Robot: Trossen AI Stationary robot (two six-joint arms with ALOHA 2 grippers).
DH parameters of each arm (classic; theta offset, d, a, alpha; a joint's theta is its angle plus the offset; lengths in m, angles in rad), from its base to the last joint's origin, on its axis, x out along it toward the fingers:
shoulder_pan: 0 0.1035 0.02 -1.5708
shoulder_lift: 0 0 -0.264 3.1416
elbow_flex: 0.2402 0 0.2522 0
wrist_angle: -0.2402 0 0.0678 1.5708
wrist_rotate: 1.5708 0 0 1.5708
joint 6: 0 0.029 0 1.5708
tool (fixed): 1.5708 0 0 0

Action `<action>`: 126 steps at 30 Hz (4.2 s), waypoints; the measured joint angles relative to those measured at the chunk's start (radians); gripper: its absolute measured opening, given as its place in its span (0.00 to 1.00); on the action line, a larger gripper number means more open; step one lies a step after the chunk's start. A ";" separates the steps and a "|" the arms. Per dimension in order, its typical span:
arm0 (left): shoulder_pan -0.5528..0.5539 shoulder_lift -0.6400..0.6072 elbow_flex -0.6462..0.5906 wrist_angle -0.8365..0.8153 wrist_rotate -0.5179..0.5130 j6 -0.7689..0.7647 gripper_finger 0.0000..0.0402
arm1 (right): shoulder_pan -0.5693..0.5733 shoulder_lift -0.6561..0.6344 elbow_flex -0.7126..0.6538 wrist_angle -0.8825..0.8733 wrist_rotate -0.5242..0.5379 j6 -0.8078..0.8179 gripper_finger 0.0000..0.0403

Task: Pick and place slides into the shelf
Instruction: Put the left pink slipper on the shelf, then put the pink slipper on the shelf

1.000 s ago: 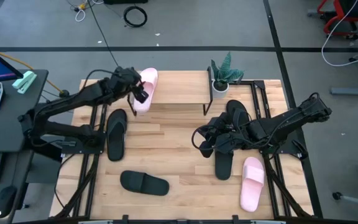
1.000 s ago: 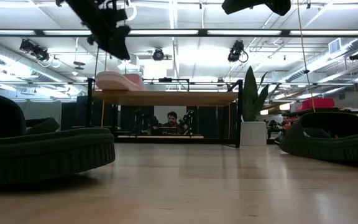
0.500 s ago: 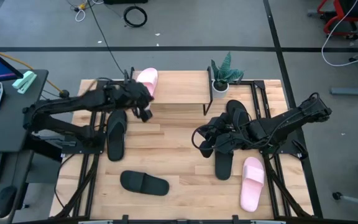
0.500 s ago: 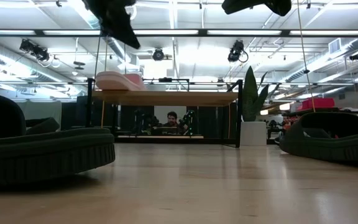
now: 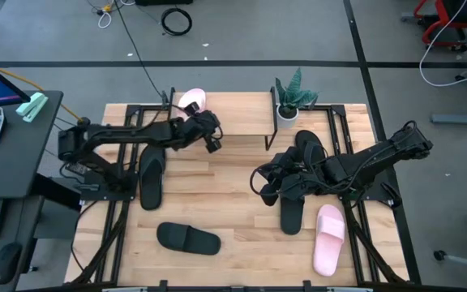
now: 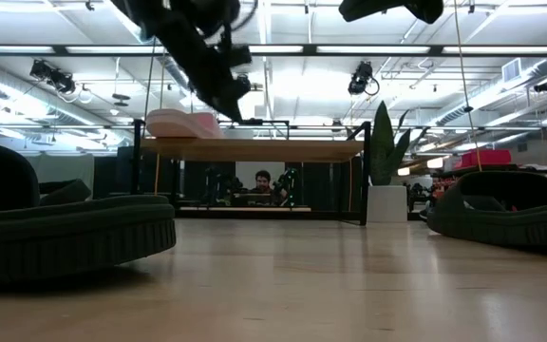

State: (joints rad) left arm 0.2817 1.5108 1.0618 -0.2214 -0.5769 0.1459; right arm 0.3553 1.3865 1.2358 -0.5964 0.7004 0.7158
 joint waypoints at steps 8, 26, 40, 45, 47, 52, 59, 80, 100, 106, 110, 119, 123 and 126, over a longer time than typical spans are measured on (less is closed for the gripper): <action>0.118 0.060 0.001 0.024 -0.003 -0.021 0.02 | 0.000 0.000 0.000 0.000 0.001 -0.012 0.16; 0.137 0.037 0.002 0.013 -0.006 0.023 0.05 | 0.000 0.000 0.000 -0.001 0.001 -0.002 0.16; -0.078 -0.201 0.002 -0.211 0.007 -0.172 0.03 | 0.000 0.000 0.000 -0.001 0.000 -0.002 0.16; -0.178 -0.170 -0.013 -0.196 0.051 -0.235 0.02 | 0.001 0.000 0.000 0.008 -0.001 0.027 0.16; -0.207 -0.144 -0.018 -0.192 0.049 -0.232 0.02 | 0.001 0.000 0.000 0.007 -0.001 0.049 0.16; -0.208 -0.075 -0.018 -0.132 0.008 -0.231 0.01 | 0.001 0.000 0.000 0.008 -0.002 0.076 0.16; -0.142 -0.018 -0.018 -0.138 0.010 -0.230 0.01 | 0.001 0.000 0.000 0.012 -0.028 0.096 0.16; -0.089 -0.021 0.047 -0.296 0.000 -0.255 0.04 | 0.001 0.000 0.000 0.006 -0.048 0.095 0.16; -0.426 -0.052 0.758 -1.000 0.001 -0.211 0.03 | 0.207 0.090 0.000 -0.001 0.023 0.325 0.16; -0.561 -0.143 0.780 -1.198 0.004 -0.316 0.01 | 0.410 0.216 0.000 -0.007 0.087 0.656 0.16; -0.647 -0.196 0.780 -1.249 0.001 -0.401 0.03 | 0.514 0.272 0.000 -0.034 0.129 0.777 0.16; -0.747 -0.238 0.779 -1.250 -0.014 -0.451 0.02 | 0.527 0.253 0.001 -0.023 0.192 0.654 0.16; -0.764 -0.235 0.779 -1.251 -0.014 -0.493 0.02 | 0.498 0.253 0.001 -0.016 0.207 0.551 0.16; -0.771 -0.235 0.779 -1.254 -0.014 -0.502 0.04 | 0.491 0.255 0.001 -0.015 0.148 0.593 0.16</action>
State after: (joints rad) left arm -0.4892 1.2758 1.8408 -1.4756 -0.5911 -0.3557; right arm 0.8459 1.6411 1.2369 -0.6114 0.8489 1.3090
